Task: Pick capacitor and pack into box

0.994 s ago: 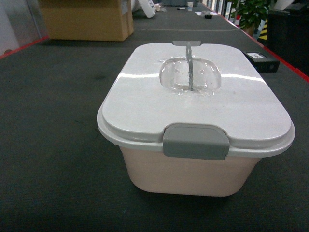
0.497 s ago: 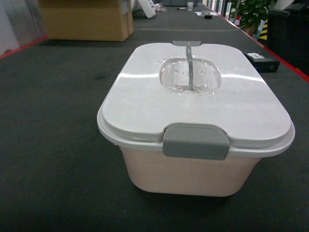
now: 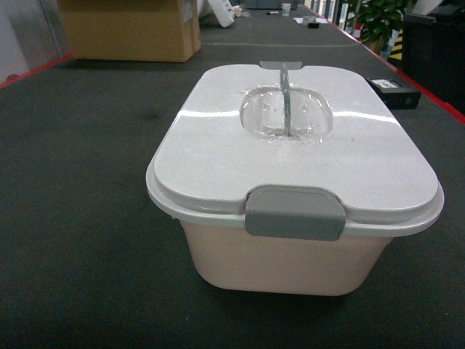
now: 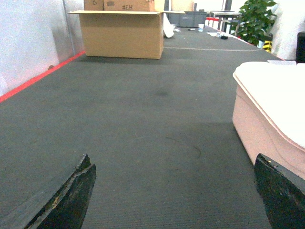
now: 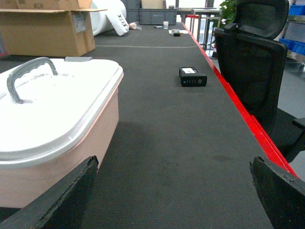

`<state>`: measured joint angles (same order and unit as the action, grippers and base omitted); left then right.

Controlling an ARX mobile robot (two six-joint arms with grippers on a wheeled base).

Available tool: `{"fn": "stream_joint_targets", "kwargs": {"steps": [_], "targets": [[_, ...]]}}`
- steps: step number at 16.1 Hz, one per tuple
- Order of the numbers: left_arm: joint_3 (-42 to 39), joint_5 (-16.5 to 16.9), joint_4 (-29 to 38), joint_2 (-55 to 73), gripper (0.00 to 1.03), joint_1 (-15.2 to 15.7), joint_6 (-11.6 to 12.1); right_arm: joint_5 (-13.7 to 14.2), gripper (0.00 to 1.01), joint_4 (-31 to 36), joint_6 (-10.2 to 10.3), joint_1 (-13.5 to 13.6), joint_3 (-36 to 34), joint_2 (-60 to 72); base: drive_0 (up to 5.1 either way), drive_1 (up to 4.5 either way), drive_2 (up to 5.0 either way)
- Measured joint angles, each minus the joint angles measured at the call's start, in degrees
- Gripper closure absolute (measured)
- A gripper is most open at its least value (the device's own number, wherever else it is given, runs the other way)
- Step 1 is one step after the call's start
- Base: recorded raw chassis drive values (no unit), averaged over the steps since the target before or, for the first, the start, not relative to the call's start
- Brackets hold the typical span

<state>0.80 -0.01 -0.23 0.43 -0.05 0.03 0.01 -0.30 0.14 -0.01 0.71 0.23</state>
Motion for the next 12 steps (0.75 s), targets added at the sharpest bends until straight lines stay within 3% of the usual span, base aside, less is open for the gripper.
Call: {"fn": "stream_joint_targets", "kwargs": {"steps": [12], "targets": [[0.0, 0.0, 0.02, 0.0, 0.05, 0.0, 0.0, 0.0, 0.03, 0.0, 0.0, 0.0, 0.0, 0.0, 0.0, 0.0, 0.0]]}}
